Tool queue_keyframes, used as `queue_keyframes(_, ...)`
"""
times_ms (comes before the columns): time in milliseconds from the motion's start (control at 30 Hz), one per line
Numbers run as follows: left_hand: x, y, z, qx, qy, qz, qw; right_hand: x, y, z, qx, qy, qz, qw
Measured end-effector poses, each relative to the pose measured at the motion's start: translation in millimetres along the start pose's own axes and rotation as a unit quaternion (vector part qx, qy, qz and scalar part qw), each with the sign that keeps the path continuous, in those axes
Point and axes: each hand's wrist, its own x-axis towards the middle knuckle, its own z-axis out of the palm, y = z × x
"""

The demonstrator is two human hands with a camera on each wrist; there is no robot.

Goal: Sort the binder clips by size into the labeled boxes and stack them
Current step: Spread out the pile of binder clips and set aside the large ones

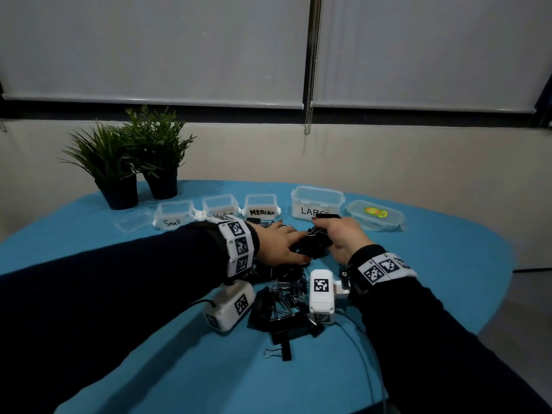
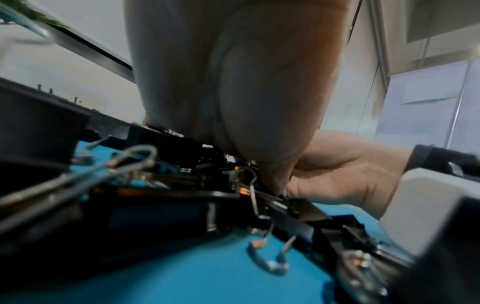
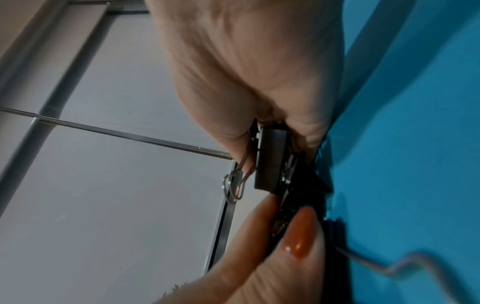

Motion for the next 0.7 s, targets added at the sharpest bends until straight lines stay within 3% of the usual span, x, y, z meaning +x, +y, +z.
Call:
queue_keyframes(400,-36,-36,-10,0.01,-0.022,-0.06,0.998,-9,14,38,0.035,-0.177,0.059,0.982)
queue_keyframes(600,-70,-15,-35,-0.122,0.088,0.06,0.987,3,-2,14,0.087,-0.136,0.049,0.986)
queue_keyframes(700,-83,-4,-30,-0.104,0.029,0.107,0.988,11,-6,-5,0.099,-0.11,0.048,0.988)
